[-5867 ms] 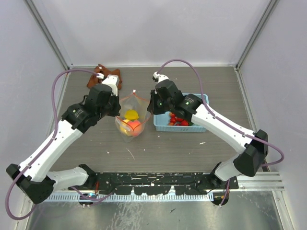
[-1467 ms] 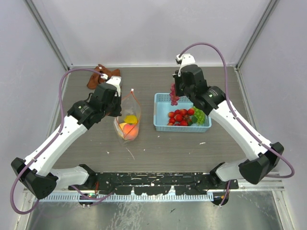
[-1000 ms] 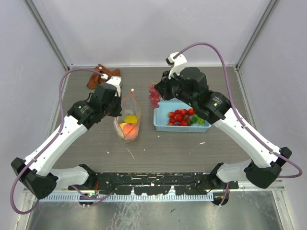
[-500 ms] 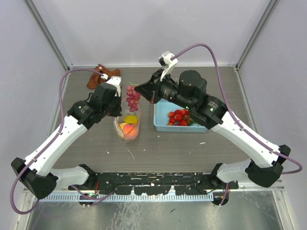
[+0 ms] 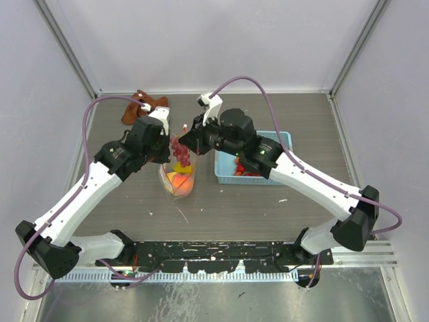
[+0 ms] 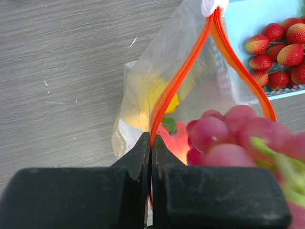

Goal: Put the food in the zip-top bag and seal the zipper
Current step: Place the fake fruit in the zipper food storage bag, then pick up the fake fruit from the bin.

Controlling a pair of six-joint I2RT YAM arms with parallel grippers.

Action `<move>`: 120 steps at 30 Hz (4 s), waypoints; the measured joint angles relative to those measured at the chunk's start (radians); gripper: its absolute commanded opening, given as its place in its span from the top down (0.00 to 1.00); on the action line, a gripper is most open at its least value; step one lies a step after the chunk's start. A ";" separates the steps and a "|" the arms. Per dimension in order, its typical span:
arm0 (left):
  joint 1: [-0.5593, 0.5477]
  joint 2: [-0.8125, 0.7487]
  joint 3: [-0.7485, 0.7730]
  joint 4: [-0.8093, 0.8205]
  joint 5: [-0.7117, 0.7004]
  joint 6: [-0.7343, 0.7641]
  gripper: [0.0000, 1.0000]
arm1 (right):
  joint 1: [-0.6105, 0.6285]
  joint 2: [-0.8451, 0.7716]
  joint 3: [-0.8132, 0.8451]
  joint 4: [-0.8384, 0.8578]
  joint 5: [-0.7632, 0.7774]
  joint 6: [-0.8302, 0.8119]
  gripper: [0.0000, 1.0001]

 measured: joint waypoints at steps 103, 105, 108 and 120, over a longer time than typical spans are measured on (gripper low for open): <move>0.002 0.000 0.000 -0.007 0.007 0.000 1.00 | -0.687 0.145 -0.268 -0.442 0.326 -0.089 0.50; 0.002 0.000 0.000 -0.007 0.007 0.000 1.00 | -0.693 0.164 -0.282 -0.438 0.342 -0.085 0.52; 0.002 0.000 0.000 -0.007 0.007 0.000 1.00 | -0.706 0.196 -0.298 -0.435 0.353 -0.084 0.53; 0.002 0.000 0.000 -0.007 0.008 0.000 1.00 | -0.716 0.319 -0.308 -0.373 0.350 -0.074 0.42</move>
